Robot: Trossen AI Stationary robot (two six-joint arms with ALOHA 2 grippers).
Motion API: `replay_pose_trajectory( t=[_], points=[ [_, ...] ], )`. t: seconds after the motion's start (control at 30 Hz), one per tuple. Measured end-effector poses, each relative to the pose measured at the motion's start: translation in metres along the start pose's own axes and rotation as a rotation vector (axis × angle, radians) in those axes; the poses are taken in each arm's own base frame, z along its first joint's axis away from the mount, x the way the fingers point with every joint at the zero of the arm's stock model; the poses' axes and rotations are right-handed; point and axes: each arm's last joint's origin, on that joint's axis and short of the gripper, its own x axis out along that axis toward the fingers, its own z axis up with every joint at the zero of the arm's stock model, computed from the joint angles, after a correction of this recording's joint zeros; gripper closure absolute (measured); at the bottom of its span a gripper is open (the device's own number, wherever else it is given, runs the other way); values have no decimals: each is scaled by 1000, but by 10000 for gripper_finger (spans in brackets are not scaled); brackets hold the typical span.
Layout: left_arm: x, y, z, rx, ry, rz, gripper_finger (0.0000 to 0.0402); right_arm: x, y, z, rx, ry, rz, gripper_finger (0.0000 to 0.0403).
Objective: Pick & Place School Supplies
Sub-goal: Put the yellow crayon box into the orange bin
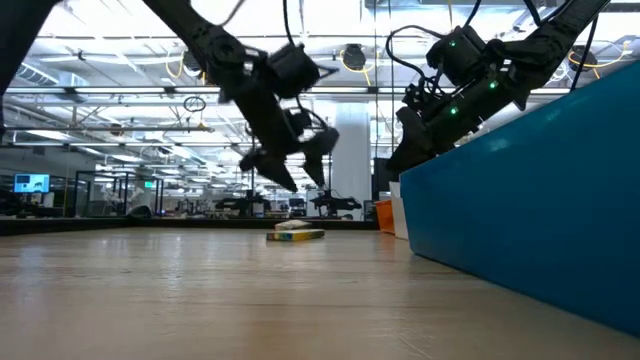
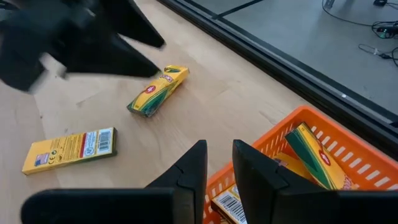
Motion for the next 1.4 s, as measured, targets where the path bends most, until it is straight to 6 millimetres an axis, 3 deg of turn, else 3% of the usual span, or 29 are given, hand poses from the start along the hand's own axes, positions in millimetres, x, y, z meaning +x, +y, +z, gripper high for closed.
replay_pose_trajectory(
  t=[0.2, 0.5, 0.97, 1.2, 1.4],
  points=[
    [26, 4, -19, 34, 62, 48, 119, -1, 3, -1, -6, 3, 10, 332],
    [24, 14, -31, 111, 185, 148, 119, -1, 3, -1, -6, 1, 9, 332],
    [-11, 31, -60, 380, 619, 251, 119, -1, 3, -1, -7, 5, 10, 332],
    [-33, 24, -45, 397, 528, 200, 119, -1, 3, -1, -7, 8, 9, 332],
    [-43, 19, -25, 794, 356, 190, 119, -1, 3, -1, -8, 8, 10, 332]
  ],
)
